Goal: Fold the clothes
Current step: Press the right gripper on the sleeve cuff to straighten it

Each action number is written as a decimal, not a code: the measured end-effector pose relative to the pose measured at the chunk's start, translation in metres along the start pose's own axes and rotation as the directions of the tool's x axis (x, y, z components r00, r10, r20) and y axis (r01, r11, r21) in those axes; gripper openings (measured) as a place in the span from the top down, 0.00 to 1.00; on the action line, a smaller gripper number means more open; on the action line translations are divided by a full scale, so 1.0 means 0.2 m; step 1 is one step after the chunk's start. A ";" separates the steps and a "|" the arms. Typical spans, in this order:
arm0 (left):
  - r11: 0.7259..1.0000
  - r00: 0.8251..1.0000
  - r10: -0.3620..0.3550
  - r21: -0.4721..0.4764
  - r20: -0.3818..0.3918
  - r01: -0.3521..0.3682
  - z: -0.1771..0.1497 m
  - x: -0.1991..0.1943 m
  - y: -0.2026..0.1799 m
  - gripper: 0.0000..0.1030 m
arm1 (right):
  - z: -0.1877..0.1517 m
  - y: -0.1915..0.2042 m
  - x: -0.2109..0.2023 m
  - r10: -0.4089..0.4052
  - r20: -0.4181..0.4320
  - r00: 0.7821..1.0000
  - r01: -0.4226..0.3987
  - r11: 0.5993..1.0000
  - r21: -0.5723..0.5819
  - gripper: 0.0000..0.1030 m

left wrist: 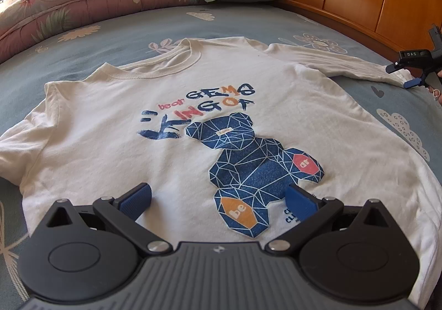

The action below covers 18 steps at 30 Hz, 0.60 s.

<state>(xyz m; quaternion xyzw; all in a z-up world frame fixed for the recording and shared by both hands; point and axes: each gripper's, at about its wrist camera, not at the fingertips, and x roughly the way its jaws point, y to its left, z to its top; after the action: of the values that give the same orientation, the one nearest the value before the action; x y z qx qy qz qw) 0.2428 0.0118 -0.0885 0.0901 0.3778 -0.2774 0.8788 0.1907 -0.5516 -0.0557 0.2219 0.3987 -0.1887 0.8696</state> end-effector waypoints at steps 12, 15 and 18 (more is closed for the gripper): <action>1.000 1.000 -0.008 0.013 0.019 0.008 -0.02 0.00 0.01 0.01 | 0.22 -0.16 0.20 0.001 0.129 0.992 -0.013 0.996 0.093 0.00; 1.000 1.000 -0.006 0.017 0.018 0.006 -0.01 0.00 0.00 0.01 | 0.27 -0.22 0.25 0.002 0.178 0.984 -0.021 0.994 0.107 0.00; 1.000 1.000 -0.010 0.018 0.023 0.009 -0.01 0.01 0.01 0.01 | 0.32 -0.22 0.27 -0.018 0.181 0.983 -0.005 0.992 0.129 0.00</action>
<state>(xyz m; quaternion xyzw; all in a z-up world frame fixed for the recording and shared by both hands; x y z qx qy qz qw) 0.2424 0.0132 -0.0916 0.0930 0.3653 -0.2861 0.8809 0.2399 -0.6295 -0.0707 0.2581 0.3053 -0.2363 0.8856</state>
